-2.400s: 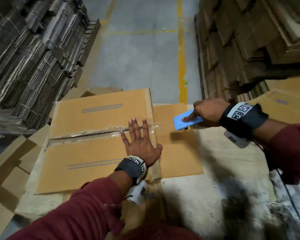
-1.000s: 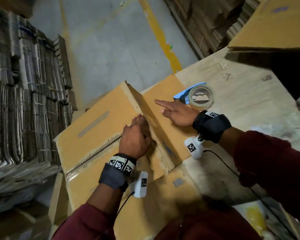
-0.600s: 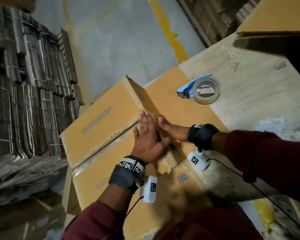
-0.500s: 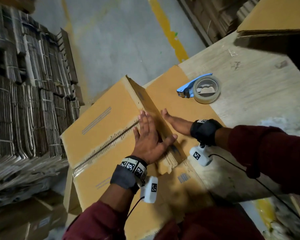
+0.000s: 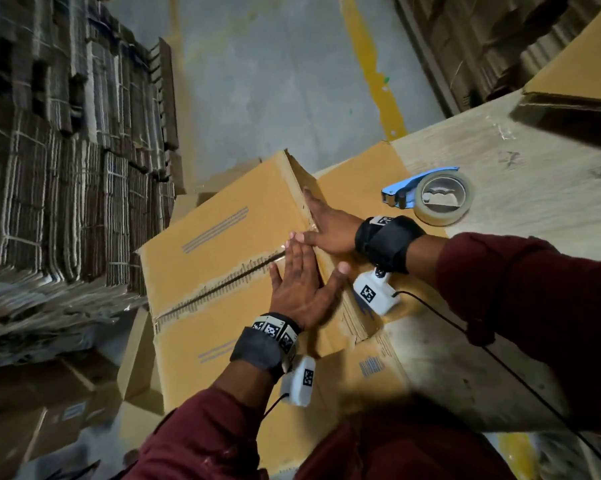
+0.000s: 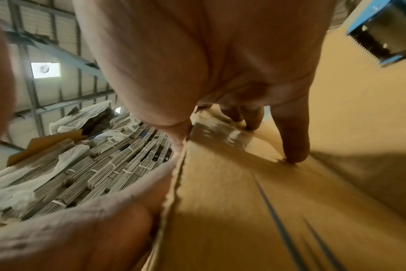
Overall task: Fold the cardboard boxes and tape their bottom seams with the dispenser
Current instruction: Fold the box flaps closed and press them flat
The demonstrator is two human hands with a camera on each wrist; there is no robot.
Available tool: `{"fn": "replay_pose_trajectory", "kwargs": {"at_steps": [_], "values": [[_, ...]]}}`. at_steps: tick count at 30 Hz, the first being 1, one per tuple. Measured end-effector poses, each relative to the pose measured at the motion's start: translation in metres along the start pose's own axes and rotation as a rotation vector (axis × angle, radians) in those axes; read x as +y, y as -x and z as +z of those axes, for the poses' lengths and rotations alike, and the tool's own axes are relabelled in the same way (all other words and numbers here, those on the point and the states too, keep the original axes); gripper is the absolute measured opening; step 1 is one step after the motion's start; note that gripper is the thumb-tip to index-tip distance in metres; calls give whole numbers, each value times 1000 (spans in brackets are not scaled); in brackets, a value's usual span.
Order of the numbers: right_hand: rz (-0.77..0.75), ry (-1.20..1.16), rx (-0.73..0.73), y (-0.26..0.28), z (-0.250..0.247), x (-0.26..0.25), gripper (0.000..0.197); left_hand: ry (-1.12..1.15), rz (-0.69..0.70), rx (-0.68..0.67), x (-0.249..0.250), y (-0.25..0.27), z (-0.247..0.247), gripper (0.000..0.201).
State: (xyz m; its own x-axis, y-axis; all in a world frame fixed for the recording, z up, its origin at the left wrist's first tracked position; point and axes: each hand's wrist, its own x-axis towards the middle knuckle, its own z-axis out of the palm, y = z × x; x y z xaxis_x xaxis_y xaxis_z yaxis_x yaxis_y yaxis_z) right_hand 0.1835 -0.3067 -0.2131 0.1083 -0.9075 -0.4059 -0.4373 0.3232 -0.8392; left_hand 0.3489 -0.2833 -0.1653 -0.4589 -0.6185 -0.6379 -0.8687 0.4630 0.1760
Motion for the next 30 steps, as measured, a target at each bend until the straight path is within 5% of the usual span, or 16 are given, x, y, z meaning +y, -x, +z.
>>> {"fn": "replay_pose_trajectory", "kwargs": {"at_steps": [4, 9, 17, 27, 30], "values": [[32, -32, 86, -2, 3, -2, 91, 21, 28, 51, -3, 1, -2, 113], [61, 37, 156, -2, 12, -4, 87, -52, -100, 97, -34, 21, 12, 121], [206, 53, 225, -12, 13, -27, 109, -48, -31, 118, -47, 27, 7, 113], [355, 420, 287, -7, 15, -59, 130, -33, 116, 171, -87, 29, 16, 113], [113, 842, 259, 4, 31, -87, 103, 14, 69, 209, -122, 37, 11, 115]]}}
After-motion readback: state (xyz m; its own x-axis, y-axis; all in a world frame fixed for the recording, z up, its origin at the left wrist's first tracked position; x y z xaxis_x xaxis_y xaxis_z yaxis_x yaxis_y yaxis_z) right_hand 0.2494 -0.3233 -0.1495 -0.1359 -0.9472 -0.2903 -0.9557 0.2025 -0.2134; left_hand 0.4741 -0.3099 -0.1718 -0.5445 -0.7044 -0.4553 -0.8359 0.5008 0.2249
